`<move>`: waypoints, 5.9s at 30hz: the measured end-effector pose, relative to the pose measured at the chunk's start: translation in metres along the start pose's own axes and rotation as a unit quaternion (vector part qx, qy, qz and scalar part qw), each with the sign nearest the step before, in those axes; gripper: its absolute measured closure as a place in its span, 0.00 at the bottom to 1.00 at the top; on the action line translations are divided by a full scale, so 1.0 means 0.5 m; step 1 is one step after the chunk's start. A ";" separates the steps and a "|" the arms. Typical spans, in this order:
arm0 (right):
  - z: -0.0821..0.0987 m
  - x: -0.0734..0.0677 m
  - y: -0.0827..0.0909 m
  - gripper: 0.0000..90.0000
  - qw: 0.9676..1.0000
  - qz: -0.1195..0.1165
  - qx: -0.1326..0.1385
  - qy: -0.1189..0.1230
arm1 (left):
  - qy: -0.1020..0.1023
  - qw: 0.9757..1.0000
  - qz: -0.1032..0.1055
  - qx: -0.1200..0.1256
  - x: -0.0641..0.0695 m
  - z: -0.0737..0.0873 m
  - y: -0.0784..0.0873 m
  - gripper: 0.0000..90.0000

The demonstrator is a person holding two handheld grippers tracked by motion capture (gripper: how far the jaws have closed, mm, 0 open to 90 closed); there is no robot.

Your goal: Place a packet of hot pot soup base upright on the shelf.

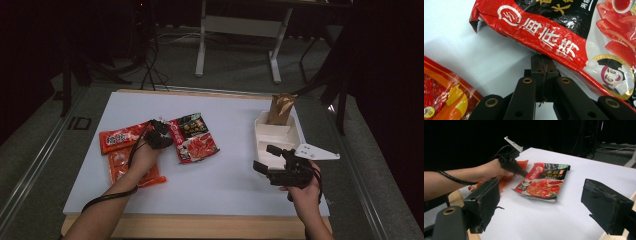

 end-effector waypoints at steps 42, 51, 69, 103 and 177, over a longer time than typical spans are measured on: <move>0.008 -0.002 -0.005 0.17 1.000 0.008 -0.008 0.023 | -0.034 0.999 0.013 0.029 0.032 -0.084 0.026 0.91; 0.010 -0.003 -0.007 0.17 1.000 0.007 -0.011 0.021 | -0.026 0.998 0.022 0.050 0.022 -0.115 0.025 0.80; 0.017 -0.008 -0.010 0.17 0.999 0.007 -0.018 0.031 | 0.035 0.998 0.021 0.055 -0.015 -0.148 -0.038 0.67; 0.023 -0.009 -0.017 0.17 0.999 0.003 -0.030 0.037 | 0.123 0.991 0.030 0.045 -0.018 -0.148 -0.115 0.57; -0.021 -0.002 -0.003 0.22 0.996 0.072 -0.029 0.047 | -0.023 0.949 0.130 0.285 0.164 -0.178 0.194 0.97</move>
Point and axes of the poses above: each handheld gripper's, and its own axes: y roughly backward along the jaws, z roughly out of its underside, x roughly to its right, the point moved 3 cm from there along -y, roughly forward along the jaws, and after that the axes turned 4 degrees about -y, right-handed, at the moved point
